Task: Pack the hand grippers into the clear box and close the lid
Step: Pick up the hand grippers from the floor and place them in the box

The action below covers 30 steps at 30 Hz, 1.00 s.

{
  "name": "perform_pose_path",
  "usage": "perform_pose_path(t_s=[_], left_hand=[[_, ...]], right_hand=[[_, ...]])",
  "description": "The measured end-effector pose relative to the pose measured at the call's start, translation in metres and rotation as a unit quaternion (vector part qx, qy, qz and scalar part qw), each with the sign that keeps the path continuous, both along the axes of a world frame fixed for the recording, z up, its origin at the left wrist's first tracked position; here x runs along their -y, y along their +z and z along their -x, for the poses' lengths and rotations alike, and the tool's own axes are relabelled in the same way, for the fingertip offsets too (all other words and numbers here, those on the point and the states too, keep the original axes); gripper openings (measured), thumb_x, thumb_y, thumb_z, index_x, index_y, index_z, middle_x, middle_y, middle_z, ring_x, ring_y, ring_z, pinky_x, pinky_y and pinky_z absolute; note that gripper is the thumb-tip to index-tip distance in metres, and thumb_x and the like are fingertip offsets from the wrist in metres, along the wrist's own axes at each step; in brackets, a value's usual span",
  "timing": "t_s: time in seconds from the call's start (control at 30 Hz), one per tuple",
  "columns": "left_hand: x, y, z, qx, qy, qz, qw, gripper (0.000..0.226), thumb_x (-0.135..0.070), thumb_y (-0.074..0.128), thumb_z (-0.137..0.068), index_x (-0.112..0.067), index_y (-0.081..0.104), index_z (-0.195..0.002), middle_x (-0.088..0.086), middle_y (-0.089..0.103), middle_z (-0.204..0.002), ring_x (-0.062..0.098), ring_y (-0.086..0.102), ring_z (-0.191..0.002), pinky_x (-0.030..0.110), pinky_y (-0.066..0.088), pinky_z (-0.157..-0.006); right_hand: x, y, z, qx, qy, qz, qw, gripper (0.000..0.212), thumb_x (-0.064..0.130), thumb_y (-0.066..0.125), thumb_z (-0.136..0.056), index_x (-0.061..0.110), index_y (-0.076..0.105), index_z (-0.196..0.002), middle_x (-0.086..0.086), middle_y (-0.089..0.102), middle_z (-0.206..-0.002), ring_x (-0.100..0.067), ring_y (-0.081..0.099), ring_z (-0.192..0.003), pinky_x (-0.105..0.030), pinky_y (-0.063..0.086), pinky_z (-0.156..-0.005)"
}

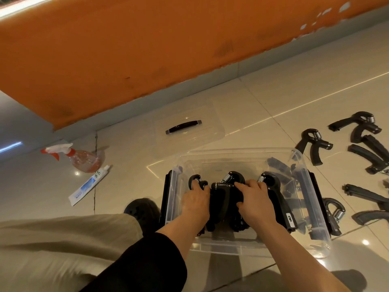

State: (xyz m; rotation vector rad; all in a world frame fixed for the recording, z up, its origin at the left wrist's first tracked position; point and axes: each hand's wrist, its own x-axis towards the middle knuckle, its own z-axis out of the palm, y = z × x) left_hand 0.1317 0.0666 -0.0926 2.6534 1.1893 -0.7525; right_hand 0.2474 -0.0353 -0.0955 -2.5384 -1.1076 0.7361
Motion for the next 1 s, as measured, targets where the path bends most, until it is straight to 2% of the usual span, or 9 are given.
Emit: perform_pose_path(t_s=[0.17,0.23,0.37,0.47,0.53,0.7,0.77,0.87,1.0], left_hand=[[0.0,-0.001,0.004,0.068,0.006,-0.015,0.998,0.067,-0.016,0.061,-0.086,-0.021,0.024,-0.141,0.016,0.017,-0.148,0.033,0.057,-0.1,0.033,0.051,-0.078],[0.001,-0.005,0.001,0.078,0.025,-0.043,0.996,0.078,-0.014,0.065,-0.083,-0.017,0.018,-0.145,0.016,0.013,-0.149,0.032,0.052,-0.108,0.032,0.05,-0.081],[0.001,-0.012,0.0,0.077,0.042,-0.04,0.995,0.1,-0.019,0.072,-0.079,-0.009,0.003,-0.15,0.014,-0.01,-0.156,0.032,0.013,-0.142,0.032,0.038,-0.109],[0.006,-0.011,0.004,0.074,0.047,-0.019,0.996,0.098,-0.017,0.067,-0.083,-0.005,-0.004,-0.15,0.014,-0.015,-0.157,0.031,-0.006,-0.147,0.036,0.018,-0.12],[0.009,-0.006,0.006,0.1,0.066,-0.01,0.993,0.093,-0.016,0.062,-0.088,-0.006,-0.006,-0.15,0.014,-0.017,-0.157,0.03,-0.007,-0.147,0.035,0.016,-0.119],[0.026,0.03,-0.008,0.187,0.098,-0.046,0.976,0.068,-0.02,0.05,-0.095,-0.012,0.009,-0.15,0.014,-0.001,-0.159,0.03,0.005,-0.147,0.037,0.021,-0.117],[0.044,0.046,-0.021,0.249,0.102,-0.076,0.96,0.059,-0.02,0.054,-0.092,-0.012,0.029,-0.145,0.015,0.024,-0.154,0.029,0.029,-0.14,0.037,0.035,-0.109],[0.08,0.059,-0.041,0.344,0.043,-0.128,0.929,0.047,-0.019,0.075,-0.073,-0.007,0.062,-0.117,0.018,0.062,-0.121,0.03,0.064,-0.107,0.036,0.054,-0.086],[0.134,0.071,-0.074,0.496,-0.054,-0.119,0.858,0.029,-0.011,0.063,-0.082,-0.003,0.066,-0.109,0.018,0.066,-0.108,0.029,0.064,-0.098,0.034,0.055,-0.085]], right_hand=[[-0.002,-0.001,-0.001,-0.001,-0.008,-0.009,1.0,0.059,0.009,0.054,-0.087,0.026,0.04,-0.141,-0.001,0.042,-0.139,-0.024,0.025,-0.133,-0.034,0.045,-0.094],[-0.003,-0.003,-0.001,-0.005,-0.013,-0.013,1.0,0.058,0.009,0.053,-0.087,0.026,0.041,-0.141,-0.001,0.042,-0.139,-0.024,0.025,-0.133,-0.034,0.044,-0.095],[-0.003,-0.005,-0.002,-0.002,-0.01,-0.013,1.0,0.058,0.01,0.054,-0.087,0.026,0.04,-0.142,-0.002,0.042,-0.138,-0.025,0.025,-0.133,-0.035,0.044,-0.096],[-0.001,-0.005,-0.001,0.002,0.005,-0.01,1.0,0.058,0.012,0.054,-0.088,0.025,0.038,-0.143,-0.002,0.041,-0.14,-0.025,0.024,-0.135,-0.035,0.042,-0.099],[0.003,-0.001,-0.002,-0.006,0.029,-0.011,0.999,0.06,0.011,0.056,-0.087,0.024,0.038,-0.143,-0.002,0.04,-0.142,-0.024,0.024,-0.136,-0.035,0.038,-0.104],[0.03,0.023,-0.01,-0.016,0.044,-0.079,0.996,0.047,0.011,0.061,-0.084,0.019,0.055,-0.13,-0.002,0.054,-0.125,-0.022,0.048,-0.119,-0.03,0.041,-0.098],[0.049,0.038,-0.019,0.016,0.035,-0.117,0.992,0.033,0.012,0.061,-0.085,0.017,0.062,-0.118,-0.002,0.06,-0.116,-0.021,0.053,-0.111,-0.026,0.041,-0.092],[0.081,0.064,-0.037,0.05,-0.024,-0.158,0.986,0.028,0.012,0.059,-0.087,0.013,0.064,-0.114,-0.005,0.062,-0.111,-0.022,0.056,-0.106,-0.024,0.039,-0.085],[0.135,0.081,-0.066,0.102,-0.102,-0.21,0.967,0.024,0.016,0.057,-0.089,0.014,0.065,-0.112,-0.004,0.061,-0.104,-0.02,0.057,-0.098,-0.023,0.039,-0.076]])
